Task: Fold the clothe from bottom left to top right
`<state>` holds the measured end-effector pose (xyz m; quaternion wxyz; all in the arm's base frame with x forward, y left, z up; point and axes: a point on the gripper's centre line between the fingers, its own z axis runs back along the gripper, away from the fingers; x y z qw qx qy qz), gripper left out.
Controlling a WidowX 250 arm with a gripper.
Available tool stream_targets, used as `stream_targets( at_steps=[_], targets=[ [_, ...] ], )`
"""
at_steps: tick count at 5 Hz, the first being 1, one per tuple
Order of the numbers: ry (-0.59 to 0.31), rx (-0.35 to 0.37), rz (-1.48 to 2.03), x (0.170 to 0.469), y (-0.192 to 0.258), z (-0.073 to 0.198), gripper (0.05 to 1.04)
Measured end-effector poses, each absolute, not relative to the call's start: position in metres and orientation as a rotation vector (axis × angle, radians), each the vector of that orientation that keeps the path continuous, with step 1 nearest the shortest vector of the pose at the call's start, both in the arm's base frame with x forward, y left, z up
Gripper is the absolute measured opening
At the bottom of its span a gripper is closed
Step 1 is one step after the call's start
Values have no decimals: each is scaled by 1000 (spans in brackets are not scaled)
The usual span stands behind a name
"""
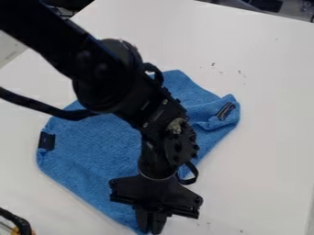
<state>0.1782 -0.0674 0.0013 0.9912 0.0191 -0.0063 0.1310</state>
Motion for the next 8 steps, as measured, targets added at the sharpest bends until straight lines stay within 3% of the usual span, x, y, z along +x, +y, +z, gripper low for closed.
stream_targets(
  at_steps=[2, 3, 5, 6, 7, 8],
  targets=[
    [-120, 100, 237, 198, -62, 34, 65],
    [-173, 87, 181, 187, -71, 39, 64],
    [-152, 66, -109, 142, -85, 11, 63],
    [-200, 127, -351, 131, -88, 1, 63],
    [-204, 119, -389, 132, -89, -1, 79],
    [-157, 110, -417, 135, -89, 0, 231]
  ],
)
